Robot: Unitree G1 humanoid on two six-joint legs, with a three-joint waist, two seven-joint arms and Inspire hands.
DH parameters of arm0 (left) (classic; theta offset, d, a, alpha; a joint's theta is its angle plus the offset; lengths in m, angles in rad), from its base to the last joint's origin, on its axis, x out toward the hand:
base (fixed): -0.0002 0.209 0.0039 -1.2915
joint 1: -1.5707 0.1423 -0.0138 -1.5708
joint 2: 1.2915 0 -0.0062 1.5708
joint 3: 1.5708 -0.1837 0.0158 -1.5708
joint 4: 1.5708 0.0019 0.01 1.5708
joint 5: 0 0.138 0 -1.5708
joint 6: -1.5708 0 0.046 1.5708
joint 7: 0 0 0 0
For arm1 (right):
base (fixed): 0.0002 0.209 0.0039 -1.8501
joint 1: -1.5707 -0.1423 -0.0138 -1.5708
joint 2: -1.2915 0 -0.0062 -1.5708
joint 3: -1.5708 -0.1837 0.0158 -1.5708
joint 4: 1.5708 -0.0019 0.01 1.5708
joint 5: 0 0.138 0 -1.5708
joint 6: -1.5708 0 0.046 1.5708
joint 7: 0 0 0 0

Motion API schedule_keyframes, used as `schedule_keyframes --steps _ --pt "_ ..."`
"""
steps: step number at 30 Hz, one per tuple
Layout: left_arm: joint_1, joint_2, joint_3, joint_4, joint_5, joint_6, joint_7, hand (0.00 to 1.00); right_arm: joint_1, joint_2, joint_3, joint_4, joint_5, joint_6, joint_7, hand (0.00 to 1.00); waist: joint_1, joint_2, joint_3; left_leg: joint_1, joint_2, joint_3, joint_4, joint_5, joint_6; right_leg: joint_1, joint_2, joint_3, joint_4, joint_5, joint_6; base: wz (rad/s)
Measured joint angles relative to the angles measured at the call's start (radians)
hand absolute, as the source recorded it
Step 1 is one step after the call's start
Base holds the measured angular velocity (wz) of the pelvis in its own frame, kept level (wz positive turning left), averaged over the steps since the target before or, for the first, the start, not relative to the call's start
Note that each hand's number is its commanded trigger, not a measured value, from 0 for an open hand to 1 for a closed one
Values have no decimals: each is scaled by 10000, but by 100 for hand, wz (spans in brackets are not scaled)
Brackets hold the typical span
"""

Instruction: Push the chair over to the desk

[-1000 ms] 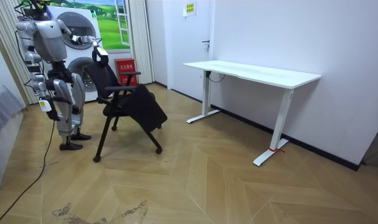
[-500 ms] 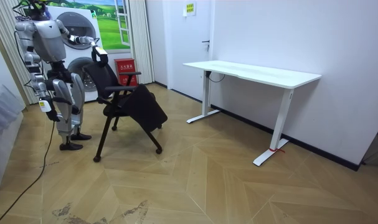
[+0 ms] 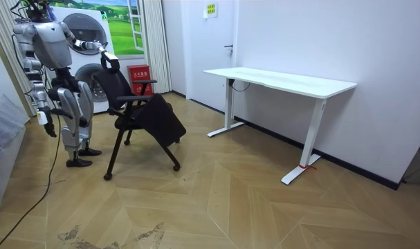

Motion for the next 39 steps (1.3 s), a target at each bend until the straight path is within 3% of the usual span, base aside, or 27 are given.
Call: schedule_keyframes --steps 5,8,10,13,16,20,27,36,39 --pt "134 -23 1 -7 84 103 218 100 22 -350 -228 -211 -1207 42 -856 0 1 -78 -35 12 -2 4 14 2 1 5 -4 32 30 -2 0 -3" --pt "210 7 22 -42 89 94 332 100 -66 -898 -554 -997 -2148 57 -1354 0 16 -224 -108 15 -2 14 5 3 2 -53 -3 40 131 -2 1 -3" --pt "324 -5 23 -61 338 -19 575 100 -167 -1393 -787 -1660 -2692 -43 -1643 0 58 -506 -149 41 20 38 6 6 -2 -53 12 -15 172 -2 0 0" --pt "350 11 33 -218 581 -45 880 100 -306 -1986 -962 -2388 -3159 -133 -1797 0 96 -865 -133 8 45 24 26 6 -4 -69 31 -52 156 7 -14 1" --pt "349 251 49 -287 691 -265 981 100 -506 -2446 -1263 -3230 -4005 -156 -1930 0 29 -1127 -156 -137 25 10 145 5 -3 -109 3 -104 136 7 -14 3" --pt "353 326 111 -336 574 -290 1001 100 -479 -2460 -1598 -5083 -5410 -276 -2087 0 48 -1135 -163 -315 22 78 209 5 -3 -287 -1 14 212 31 6 -12" --pt "442 359 112 -260 337 -635 1056 100 -485 -2467 -769 -8898 -7740 -403 -1617 0 310 -939 -177 -224 28 144 176 5 -4 -345 3 133 210 34 5 -8" --pt "482 516 128 -244 -120 -1091 1130 100 -486 -2482 122 -12080 -8624 -570 -1276 0 548 -795 -113 -130 51 132 41 7 -6 -221 15 110 171 34 6 0" --pt "485 514 128 -244 -118 -1290 1207 100 -488 -2618 368 -12668 -8791 -865 -1213 0 596 -812 -100 -87 57 92 -8 7 -6 -197 22 95 171 33 6 4"
